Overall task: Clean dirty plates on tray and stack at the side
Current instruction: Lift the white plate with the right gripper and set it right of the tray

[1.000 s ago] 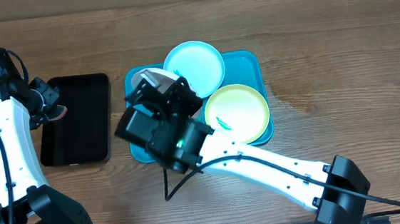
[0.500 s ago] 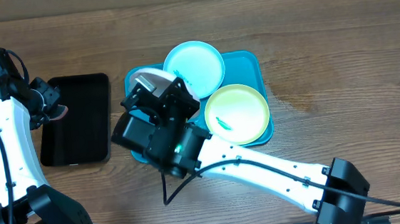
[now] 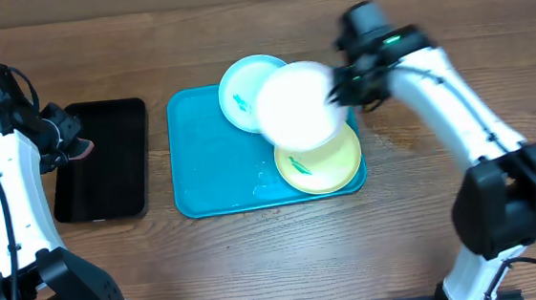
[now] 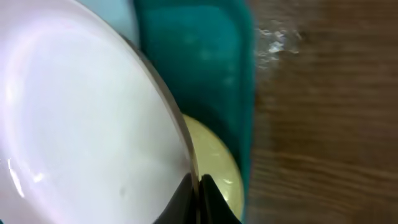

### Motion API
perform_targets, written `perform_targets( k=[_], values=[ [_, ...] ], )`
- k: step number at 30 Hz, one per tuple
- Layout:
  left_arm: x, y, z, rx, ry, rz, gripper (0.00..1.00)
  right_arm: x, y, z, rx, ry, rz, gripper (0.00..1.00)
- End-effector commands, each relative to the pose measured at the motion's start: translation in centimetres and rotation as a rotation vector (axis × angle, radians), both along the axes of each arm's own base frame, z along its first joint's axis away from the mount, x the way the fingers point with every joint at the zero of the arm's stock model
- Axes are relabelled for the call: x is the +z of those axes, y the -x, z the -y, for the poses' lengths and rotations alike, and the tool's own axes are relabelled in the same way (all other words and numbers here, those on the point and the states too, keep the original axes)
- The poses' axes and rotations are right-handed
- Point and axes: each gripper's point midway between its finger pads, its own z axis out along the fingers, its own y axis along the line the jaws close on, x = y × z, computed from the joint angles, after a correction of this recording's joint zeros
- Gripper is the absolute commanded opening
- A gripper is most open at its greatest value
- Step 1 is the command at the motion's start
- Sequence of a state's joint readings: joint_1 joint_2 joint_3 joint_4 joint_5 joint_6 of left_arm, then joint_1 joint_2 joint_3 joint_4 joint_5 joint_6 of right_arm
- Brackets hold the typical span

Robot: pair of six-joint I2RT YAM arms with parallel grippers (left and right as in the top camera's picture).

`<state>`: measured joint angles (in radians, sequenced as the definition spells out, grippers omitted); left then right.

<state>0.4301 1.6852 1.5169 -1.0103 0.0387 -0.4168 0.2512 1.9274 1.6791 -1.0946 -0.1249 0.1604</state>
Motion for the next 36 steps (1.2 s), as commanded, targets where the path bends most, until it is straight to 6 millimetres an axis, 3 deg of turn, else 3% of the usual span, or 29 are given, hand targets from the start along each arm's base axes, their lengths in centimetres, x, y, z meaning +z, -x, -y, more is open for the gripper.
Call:
perform_targets(
  k=[1,8,11,15,27,28,30,31,36],
  values=[
    [-0.5,0.0,0.2,0.005,0.021,-0.005,0.04,1.0,-0.2,4.4,-0.147,-0.199,-0.066,0.04],
    [-0.5,-0.1,0.2,0.005,0.019,-0.001,0.04,-0.8,0.5,17.6,-0.413,-0.177,-0.087,0.04],
    [-0.5,-0.2,0.1,0.005,0.018,0.000,0.04,-1.9,0.9,21.0,-0.495,-0.180,-0.080,0.04],
    [-0.4,-0.2,0.1,0.005,0.018,0.002,0.04,-3.6,1.0,23.5,-0.559,-0.154,-0.053,0.04],
    [-0.4,-0.4,0.0,0.005,0.015,0.009,0.04,-9.0,1.6,22.2,-0.578,-0.161,-0.043,0.04],
    [-0.4,-0.4,0.0,0.005,0.015,0.009,0.04,-9.3,1.8,22.0,-0.587,-0.165,-0.047,0.09],
    [-0.4,-0.4,0.1,0.005,0.015,0.009,0.04,-9.4,2.0,21.9,-0.609,-0.174,-0.061,0.36],
    [-0.4,-0.4,0.1,0.005,0.015,0.009,0.04,-9.3,2.0,21.3,-0.602,-0.205,-0.068,0.43],
    [-0.4,-0.4,0.1,0.009,0.017,0.009,0.04,-7.0,1.3,19.8,-0.542,-0.296,-0.053,0.45]
  ],
)
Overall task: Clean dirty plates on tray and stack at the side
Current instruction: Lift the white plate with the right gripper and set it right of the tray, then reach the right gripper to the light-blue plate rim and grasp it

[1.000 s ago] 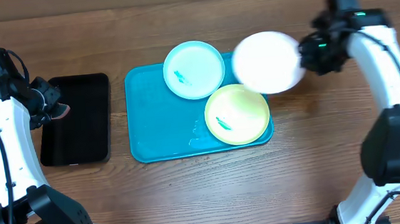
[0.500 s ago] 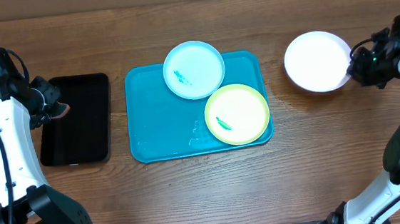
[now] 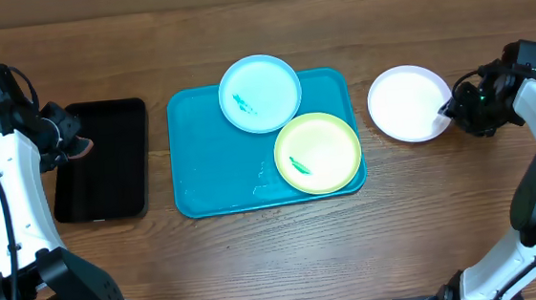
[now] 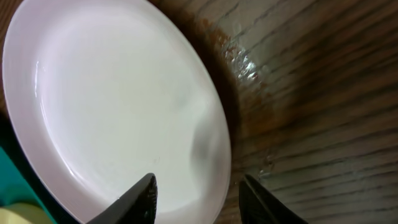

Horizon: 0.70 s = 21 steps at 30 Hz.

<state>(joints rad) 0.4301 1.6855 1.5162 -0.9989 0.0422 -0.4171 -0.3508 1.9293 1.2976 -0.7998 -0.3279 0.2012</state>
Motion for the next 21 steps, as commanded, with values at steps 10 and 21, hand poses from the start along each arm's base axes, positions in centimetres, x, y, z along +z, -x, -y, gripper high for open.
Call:
perform_targets(
  k=[10,21],
  values=[
    [-0.4,-0.1,0.1,0.012,0.019,0.000,0.04,16.0,-5.3,-7.8,0.364,-0.064,0.383,0.62],
    [-0.3,-0.5,0.8,-0.006,0.056,0.019,0.04,10.5,-9.8,-23.3,0.706,0.250,0.465,0.85]
  ],
)
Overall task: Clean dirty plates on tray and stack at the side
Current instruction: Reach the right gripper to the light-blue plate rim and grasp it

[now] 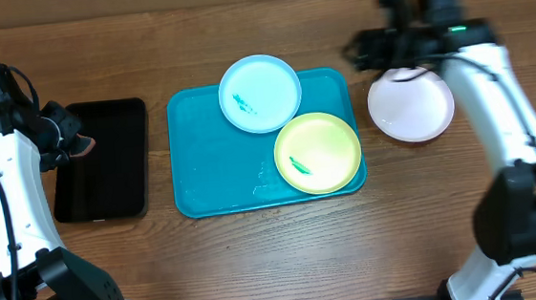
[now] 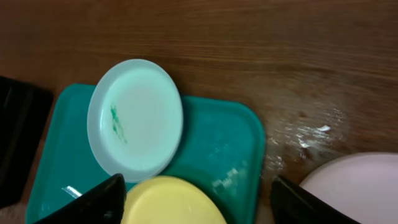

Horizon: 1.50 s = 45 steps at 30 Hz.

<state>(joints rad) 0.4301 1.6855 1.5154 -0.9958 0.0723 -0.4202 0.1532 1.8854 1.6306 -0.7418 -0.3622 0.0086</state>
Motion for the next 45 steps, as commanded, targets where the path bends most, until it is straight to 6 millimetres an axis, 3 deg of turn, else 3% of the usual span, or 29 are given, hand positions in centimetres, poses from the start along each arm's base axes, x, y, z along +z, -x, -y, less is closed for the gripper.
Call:
perform_targets(
  k=[1,7,12,16,17,22,29,31,38,45],
  values=[
    [-0.4,-0.2,0.3,0.004,0.030,0.004,0.04,-4.1,-1.2,-2.4,0.001,0.181,0.025,0.87],
    [-0.4,-0.3,0.5,-0.001,0.030,0.005,0.04,-10.5,-2.1,-8.4,0.095,0.261,0.057,0.91],
    [-0.4,-0.5,0.9,-0.012,0.030,0.005,0.04,-13.7,-2.0,-10.4,0.132,0.266,0.046,0.89],
    [-0.3,-0.6,0.9,-0.013,0.028,0.009,0.04,-15.2,-1.7,-10.5,0.139,0.276,0.018,0.81],
    [-0.3,-0.6,0.9,-0.013,0.027,0.011,0.04,-15.3,-1.5,-10.5,0.144,0.272,0.010,0.66],
    [-0.3,-0.7,1.0,-0.016,0.026,0.013,0.04,-15.3,0.2,-12.4,0.215,0.200,-0.038,0.48],
    [-1.1,-0.9,0.9,-0.016,0.034,-0.006,0.04,-12.3,3.8,-16.6,0.313,0.185,-0.033,0.53],
    [-1.7,-0.9,0.9,-0.016,0.041,-0.019,0.04,-11.3,4.2,-16.6,0.298,0.246,-0.003,0.54],
    [-2.1,-1.1,0.9,-0.016,0.046,-0.026,0.04,-9.6,3.2,-15.2,0.271,0.432,0.118,0.73],
    [-2.1,-1.2,1.0,-0.020,0.052,-0.021,0.04,-9.1,0.2,-14.5,0.247,0.402,0.201,0.75]
  ],
)
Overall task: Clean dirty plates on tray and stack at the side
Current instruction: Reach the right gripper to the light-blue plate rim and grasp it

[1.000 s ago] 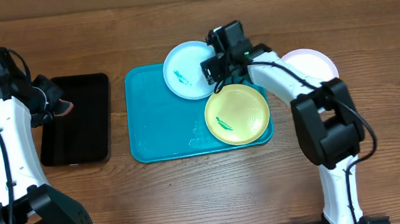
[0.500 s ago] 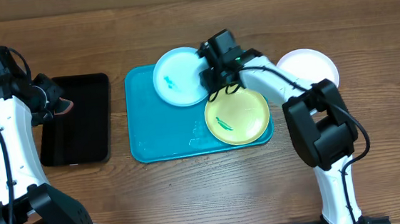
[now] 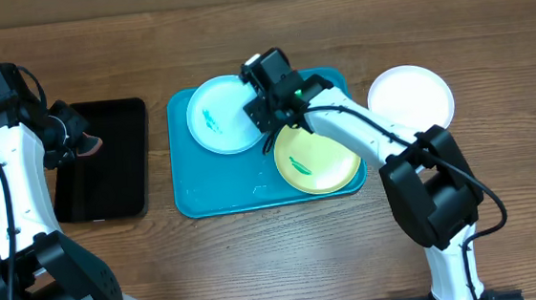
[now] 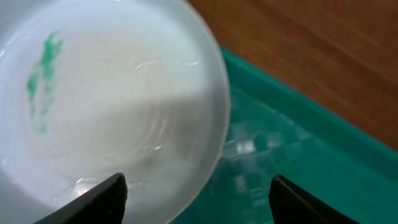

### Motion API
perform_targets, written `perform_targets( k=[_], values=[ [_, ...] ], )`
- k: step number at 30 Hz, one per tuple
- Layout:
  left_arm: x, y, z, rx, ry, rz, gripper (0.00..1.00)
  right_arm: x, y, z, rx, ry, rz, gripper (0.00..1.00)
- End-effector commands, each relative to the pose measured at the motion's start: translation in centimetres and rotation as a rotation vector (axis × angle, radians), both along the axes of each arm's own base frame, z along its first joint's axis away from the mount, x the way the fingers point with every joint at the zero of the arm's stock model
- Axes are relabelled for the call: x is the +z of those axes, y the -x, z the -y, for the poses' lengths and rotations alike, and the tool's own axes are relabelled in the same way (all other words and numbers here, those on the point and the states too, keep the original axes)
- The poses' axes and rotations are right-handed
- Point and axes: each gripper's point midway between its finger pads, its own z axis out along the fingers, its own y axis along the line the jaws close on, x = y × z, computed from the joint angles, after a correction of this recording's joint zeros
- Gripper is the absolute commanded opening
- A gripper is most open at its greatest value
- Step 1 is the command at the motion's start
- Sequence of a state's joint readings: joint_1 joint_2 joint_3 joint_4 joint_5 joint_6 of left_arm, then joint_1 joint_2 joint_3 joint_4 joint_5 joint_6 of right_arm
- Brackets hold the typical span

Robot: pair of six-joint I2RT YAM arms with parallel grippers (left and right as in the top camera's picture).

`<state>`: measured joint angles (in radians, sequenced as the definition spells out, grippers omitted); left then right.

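A light blue plate (image 3: 217,116) smeared with green lies on the teal tray (image 3: 213,185), at its far left. My right gripper (image 3: 265,115) is open at that plate's right rim. In the right wrist view the plate (image 4: 112,106) fills the left and the gripper (image 4: 199,205) straddles its rim, with one finger over the plate and the other over the tray (image 4: 298,155). A yellow-green plate (image 3: 322,160) with a green smear sits at the tray's near right. A clean white plate (image 3: 411,98) rests on the table to the right of the tray.
A black tray (image 3: 107,172) lies to the left of the teal one. My left gripper (image 3: 83,141) hovers at its far left edge with something small and pinkish at its tip. Brown wooden table (image 3: 257,256) surrounds everything.
My right gripper has gone from above the tray's far right corner down to the light blue plate's right rim, still open. That plate now lies further left, wholly on the tray.
First my right gripper was shut on the white plate above the tray. Then the plate lay on the table right of the tray, with the gripper open at its rim. Later the gripper hung open higher up, and now it straddles the blue plate's rim.
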<state>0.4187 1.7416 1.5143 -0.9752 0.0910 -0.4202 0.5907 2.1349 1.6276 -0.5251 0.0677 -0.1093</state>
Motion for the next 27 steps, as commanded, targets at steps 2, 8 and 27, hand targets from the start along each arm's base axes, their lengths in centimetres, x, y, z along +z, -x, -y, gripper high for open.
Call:
perform_targets(
  k=[2,8,27],
  values=[
    [-0.1,-0.4,0.9,-0.010,0.037,0.012,0.04,1.2,-2.6,0.9,-0.011,-0.048,0.068,0.75],
    [-0.1,-0.4,1.5,-0.057,0.058,0.018,0.04,0.5,-3.5,-1.1,0.088,-0.167,0.074,0.75],
    [0.0,-1.3,3.6,-0.125,0.066,0.032,0.04,-4.4,0.1,-4.7,0.163,-0.117,-0.024,0.36]
  ],
)
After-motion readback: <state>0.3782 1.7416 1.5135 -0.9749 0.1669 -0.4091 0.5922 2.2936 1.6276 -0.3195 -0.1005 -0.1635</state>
